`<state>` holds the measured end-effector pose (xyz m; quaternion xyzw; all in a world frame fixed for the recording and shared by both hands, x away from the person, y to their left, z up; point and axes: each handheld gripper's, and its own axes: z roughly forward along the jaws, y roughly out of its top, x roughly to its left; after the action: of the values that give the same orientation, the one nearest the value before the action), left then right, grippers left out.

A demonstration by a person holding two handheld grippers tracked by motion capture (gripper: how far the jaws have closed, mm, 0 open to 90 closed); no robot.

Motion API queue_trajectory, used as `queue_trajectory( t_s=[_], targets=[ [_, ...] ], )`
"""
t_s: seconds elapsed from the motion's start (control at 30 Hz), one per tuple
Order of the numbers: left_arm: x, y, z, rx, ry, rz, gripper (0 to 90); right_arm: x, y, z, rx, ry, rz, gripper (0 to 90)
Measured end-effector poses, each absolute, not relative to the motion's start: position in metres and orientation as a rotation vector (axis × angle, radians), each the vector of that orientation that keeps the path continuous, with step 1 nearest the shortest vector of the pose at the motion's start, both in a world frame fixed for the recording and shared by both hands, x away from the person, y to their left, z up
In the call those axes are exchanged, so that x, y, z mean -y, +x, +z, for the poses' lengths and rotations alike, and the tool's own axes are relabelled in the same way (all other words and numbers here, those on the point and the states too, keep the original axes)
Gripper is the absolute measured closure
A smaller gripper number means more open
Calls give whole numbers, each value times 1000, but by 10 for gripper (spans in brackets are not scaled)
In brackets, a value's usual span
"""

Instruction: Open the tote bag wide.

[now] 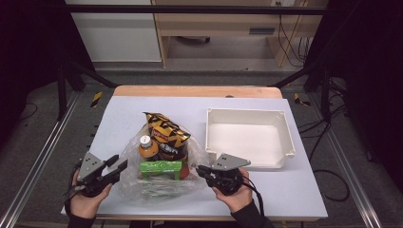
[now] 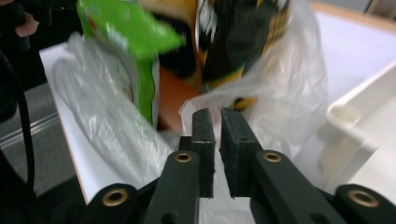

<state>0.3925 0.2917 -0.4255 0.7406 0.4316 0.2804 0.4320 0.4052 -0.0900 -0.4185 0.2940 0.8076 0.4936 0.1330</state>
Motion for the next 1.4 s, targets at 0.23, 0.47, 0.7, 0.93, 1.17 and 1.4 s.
queue_trajectory(
  t_s=[0.23,0.47,0.7,0.93,1.17,1.4],
  targets=[
    [-288,390,-455,-1117,1928,683,599,89,404,-443,-2429,903,1362,875],
    [-284,390,-465,-1117,1971,695,601,92,408,-467,-2452,965,1288,872],
    [-285,394,-472,-1116,1988,676,589,91,413,-483,-2475,998,1239,868],
    [-282,398,-476,-1103,2024,679,563,88,416,-487,-2484,996,1215,847],
    [-293,400,-468,-1121,1943,643,486,98,414,-472,-2420,978,1283,702],
    [-301,397,-448,-1099,1824,649,422,110,410,-443,-2325,935,1431,594]
  ],
)
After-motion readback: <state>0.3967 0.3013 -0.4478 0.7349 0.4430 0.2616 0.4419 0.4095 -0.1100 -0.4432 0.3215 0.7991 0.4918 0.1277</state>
